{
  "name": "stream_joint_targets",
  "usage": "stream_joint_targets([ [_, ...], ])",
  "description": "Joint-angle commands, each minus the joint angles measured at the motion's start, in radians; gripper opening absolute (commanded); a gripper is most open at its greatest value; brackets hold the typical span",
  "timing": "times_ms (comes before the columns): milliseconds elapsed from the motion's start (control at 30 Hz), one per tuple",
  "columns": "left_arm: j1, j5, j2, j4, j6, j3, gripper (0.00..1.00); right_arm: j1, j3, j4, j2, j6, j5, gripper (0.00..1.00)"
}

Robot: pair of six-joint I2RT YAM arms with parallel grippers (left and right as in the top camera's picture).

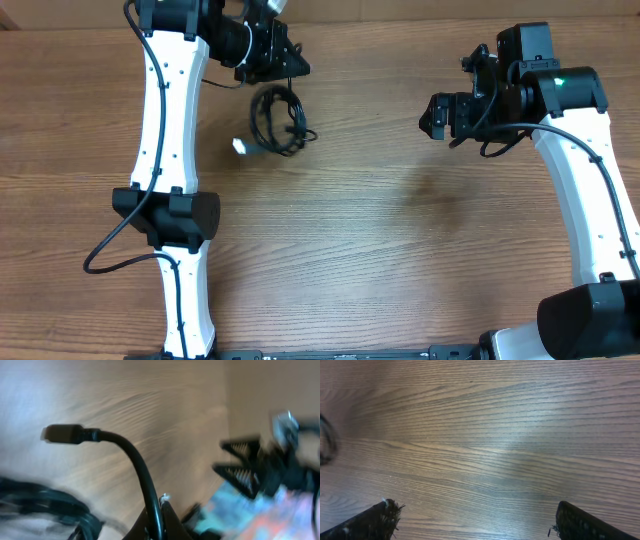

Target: Untangle cables

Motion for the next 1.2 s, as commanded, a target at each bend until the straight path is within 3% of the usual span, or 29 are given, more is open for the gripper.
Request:
stream_joint_targets([
  [0, -0.024, -0.328, 0.003, -0.011, -0.558, 0.001, 0.04, 0.003, 0.024, 0.004, -0.029, -0.004, 0.005, 1.00],
  [67, -0.040, -0.558, 0.003, -0.013, -0.708, 0.000, 0.04, 0.003, 0.024, 0.003, -0.029, -0.004, 0.005, 1.00],
  [100, -0.047, -0.629, 0.003, -0.015, -0.747, 0.000, 0.25, 0.003, 0.024, 0.000, -0.029, -0.004, 0.005, 1.00],
  [133, -0.052, -0.678, 0.003, -0.015, -0.762, 0.000, 1.00, 0.003, 0.024, -0.002, -0.029, -0.004, 0.005, 1.00],
  [233, -0.068, -0.753, 0.003, -0.016, -0.759, 0.000, 1.00, 0.003, 0.024, -0.004, -0.029, -0.004, 0.006, 1.00],
  [367, -0.079, -0.743, 0.002, 0.002, -0.728, 0.002, 1.00, 0.003, 0.024, 0.003, -0.029, 0.000, 0.001, 1.00],
  [467, -0.088, -0.724, -0.001, 0.043, -0.621, 0.024, 1.00, 0.003, 0.017, 0.009, -0.029, 0.000, -0.077, 1.00],
  [633, -0.116, -0.725, -0.033, 0.139, -0.297, 0.142, 1.00, 0.005, -0.042, 0.104, -0.028, 0.000, -0.141, 1.00],
  [800, -0.180, -0.725, -0.102, 0.155, 0.022, 0.275, 1.00, 0.046, -0.166, 0.399, -0.022, 0.016, -0.242, 1.00],
  [1033, -0.214, -0.724, -0.211, 0.097, 0.038, 0.299, 1.00, 0.146, -0.296, 0.935, 0.082, 0.270, -0.241, 1.00],
  [1167, -0.213, -0.725, -0.262, 0.055, 0.039, 0.299, 1.00, 0.207, -0.296, 1.117, 0.208, 0.412, -0.233, 1.00],
])
